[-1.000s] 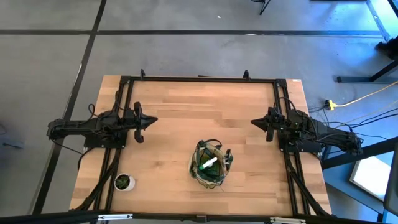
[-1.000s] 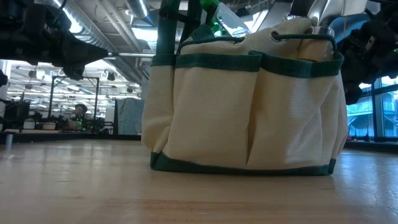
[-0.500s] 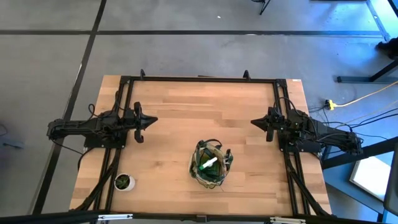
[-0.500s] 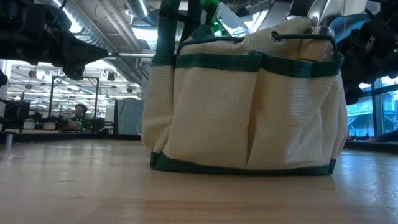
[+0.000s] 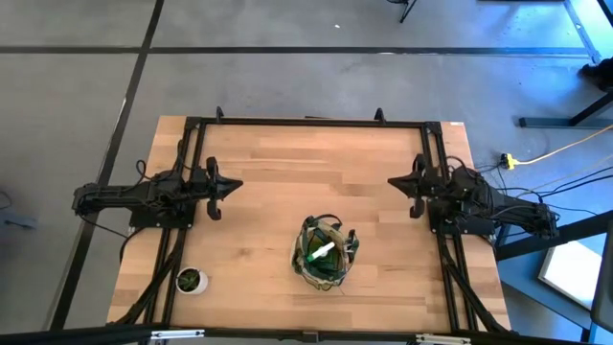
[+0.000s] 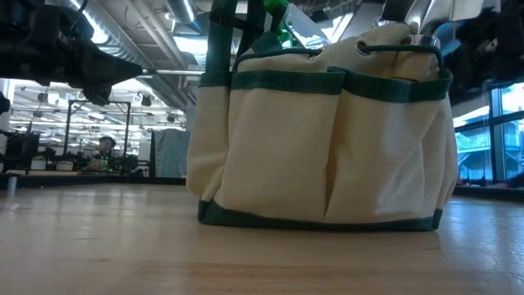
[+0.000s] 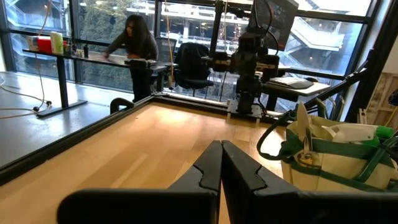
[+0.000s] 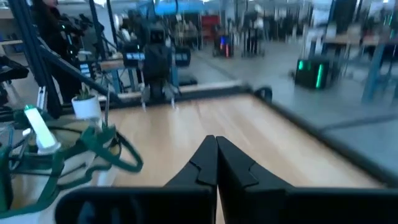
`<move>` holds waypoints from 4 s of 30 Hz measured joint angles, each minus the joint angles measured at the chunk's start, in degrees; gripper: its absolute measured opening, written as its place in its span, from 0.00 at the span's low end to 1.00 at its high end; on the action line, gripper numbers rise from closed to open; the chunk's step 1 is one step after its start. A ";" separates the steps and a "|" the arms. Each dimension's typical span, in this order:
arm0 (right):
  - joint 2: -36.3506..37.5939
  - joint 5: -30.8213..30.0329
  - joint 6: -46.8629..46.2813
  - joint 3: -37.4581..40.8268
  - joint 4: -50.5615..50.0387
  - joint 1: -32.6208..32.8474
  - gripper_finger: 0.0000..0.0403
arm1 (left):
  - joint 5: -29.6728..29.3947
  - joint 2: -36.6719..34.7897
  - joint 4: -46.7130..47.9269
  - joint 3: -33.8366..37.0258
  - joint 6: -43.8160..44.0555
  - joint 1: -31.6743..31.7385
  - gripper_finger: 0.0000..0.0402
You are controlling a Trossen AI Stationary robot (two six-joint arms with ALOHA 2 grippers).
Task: Pick & Place Garden tools in Gardening bag
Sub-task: Return to Home Position
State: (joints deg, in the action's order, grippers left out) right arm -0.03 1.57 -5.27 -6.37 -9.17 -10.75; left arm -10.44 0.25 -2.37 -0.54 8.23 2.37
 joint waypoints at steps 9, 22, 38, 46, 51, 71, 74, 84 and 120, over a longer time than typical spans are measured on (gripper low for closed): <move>-0.08 0.53 0.34 5.84 10.22 0.34 0.00 | -0.02 0.00 0.02 0.00 0.00 -0.02 0.00; 0.04 -3.45 8.45 5.84 11.80 8.83 0.00 | -0.09 0.00 -0.15 0.00 -0.01 -0.02 0.00; 0.04 -3.01 8.88 5.84 9.95 10.48 0.00 | -0.07 0.00 -0.24 0.00 0.00 -0.02 0.00; 0.04 -2.98 8.75 5.84 9.95 10.48 0.00 | -0.04 0.00 -0.31 0.00 -0.01 -0.02 0.00; 0.04 -2.85 8.73 5.84 9.95 10.48 0.00 | -0.04 0.00 -0.33 0.00 0.00 -0.02 0.00; 0.04 -2.85 8.73 5.82 9.95 10.48 0.00 | 0.00 0.00 -0.33 0.00 0.00 -0.02 0.00; 0.04 -2.87 8.73 5.81 9.95 10.48 0.00 | 0.00 0.00 -0.34 0.00 0.00 -0.02 0.00; 0.04 -2.87 8.73 5.81 9.95 10.48 0.00 | 0.00 0.00 -0.33 0.00 0.00 0.00 0.00; 0.04 -2.90 8.74 5.81 9.95 10.46 0.00 | 0.00 0.00 -0.33 0.00 -0.02 -0.02 0.00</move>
State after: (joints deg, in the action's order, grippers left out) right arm 0.01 -1.32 3.47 -0.56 0.78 -0.29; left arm -10.44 0.25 -2.70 -0.54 8.21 2.35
